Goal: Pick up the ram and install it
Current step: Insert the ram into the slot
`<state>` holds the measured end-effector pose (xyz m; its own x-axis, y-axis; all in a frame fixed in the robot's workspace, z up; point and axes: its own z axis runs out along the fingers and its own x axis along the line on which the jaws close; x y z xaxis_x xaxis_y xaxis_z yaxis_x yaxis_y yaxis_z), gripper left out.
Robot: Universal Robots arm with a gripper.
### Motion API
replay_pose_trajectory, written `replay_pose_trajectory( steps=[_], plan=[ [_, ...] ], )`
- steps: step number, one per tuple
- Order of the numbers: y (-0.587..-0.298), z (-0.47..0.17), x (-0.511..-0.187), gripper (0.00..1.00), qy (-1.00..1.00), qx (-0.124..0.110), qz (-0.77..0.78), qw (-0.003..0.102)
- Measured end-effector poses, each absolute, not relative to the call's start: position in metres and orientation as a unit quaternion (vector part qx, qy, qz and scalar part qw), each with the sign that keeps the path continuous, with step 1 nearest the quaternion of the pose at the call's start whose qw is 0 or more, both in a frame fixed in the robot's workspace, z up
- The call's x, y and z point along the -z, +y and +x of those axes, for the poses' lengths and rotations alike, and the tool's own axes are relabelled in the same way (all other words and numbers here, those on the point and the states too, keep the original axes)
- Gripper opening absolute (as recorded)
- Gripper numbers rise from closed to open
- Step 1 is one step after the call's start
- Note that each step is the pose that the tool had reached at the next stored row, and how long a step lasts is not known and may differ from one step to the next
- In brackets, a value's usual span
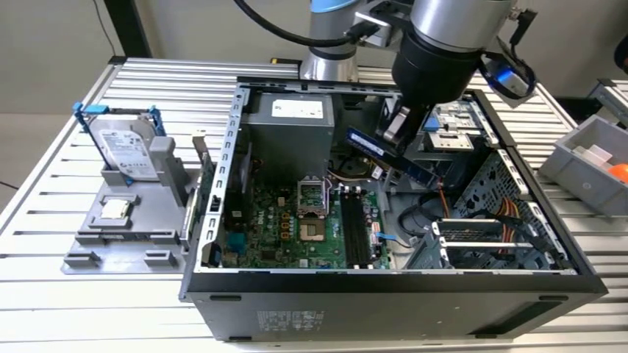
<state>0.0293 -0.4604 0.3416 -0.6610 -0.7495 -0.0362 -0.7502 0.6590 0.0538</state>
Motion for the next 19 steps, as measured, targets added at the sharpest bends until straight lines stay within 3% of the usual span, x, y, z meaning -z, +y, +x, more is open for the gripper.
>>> replay_pose_trajectory(
  steps=[19],
  plan=[
    [-0.4604,0.0285,-0.3416,0.0,0.945,-0.033,-0.325,0.006]
  ],
)
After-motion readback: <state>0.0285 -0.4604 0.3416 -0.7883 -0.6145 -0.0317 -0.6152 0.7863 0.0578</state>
